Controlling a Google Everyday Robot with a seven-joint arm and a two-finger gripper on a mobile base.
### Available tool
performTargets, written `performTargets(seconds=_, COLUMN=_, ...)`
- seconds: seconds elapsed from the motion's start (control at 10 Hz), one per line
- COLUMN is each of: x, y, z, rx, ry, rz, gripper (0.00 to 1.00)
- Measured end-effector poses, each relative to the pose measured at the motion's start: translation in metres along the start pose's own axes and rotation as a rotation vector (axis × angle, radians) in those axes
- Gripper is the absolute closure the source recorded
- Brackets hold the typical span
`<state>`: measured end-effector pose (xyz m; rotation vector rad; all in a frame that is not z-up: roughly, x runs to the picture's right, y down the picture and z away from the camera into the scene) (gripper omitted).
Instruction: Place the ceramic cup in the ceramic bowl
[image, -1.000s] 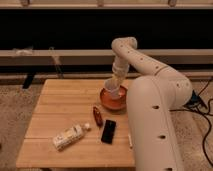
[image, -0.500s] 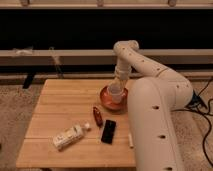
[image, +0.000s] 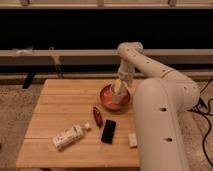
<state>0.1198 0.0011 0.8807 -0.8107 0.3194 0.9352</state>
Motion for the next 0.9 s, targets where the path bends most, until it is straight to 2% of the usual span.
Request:
performTargets(seconds=0.1, x=0.007, y=-0.001, z=-0.011, rx=0.009, ry=-0.021, rz=-0.006, gripper=0.32)
performTargets(seconds=0.3, x=0.026, y=0.002, z=-0.036, rx=0.057, ry=-0.074, rz=-0.037, gripper=0.32)
performTargets(seconds=0.5, x=0.040, y=0.005, z=-0.044, rx=0.091, ry=-0.095, rz=-0.071, gripper=0.32)
performTargets(seconds=0.7, x=0.048, y=0.018, z=-0.048, rx=0.102, ry=-0.113, rz=-0.115, gripper=0.32)
performTargets(seconds=0.9, x=0.049, y=0.019, z=-0.048, rx=0.106, ry=-0.113, rz=-0.120, gripper=0.32)
